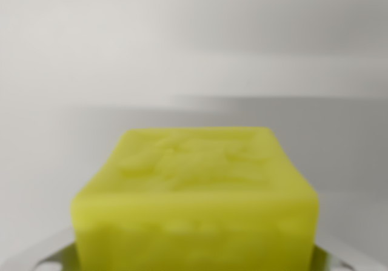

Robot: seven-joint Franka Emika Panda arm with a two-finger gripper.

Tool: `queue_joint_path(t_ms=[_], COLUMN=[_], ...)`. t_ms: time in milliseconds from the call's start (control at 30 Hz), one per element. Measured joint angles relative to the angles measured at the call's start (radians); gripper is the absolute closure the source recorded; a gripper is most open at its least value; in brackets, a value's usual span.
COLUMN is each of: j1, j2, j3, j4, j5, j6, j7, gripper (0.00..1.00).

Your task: Pick yellow cube

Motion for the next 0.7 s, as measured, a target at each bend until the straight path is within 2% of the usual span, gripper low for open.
queue_joint_path(t_ms=[700], j1=[0.0], j2=[-0.115], j3=[0.0], j4=[-0.011], j5=[0.002], j6=[-0.105], j7=[-0.001], gripper=[1.0])
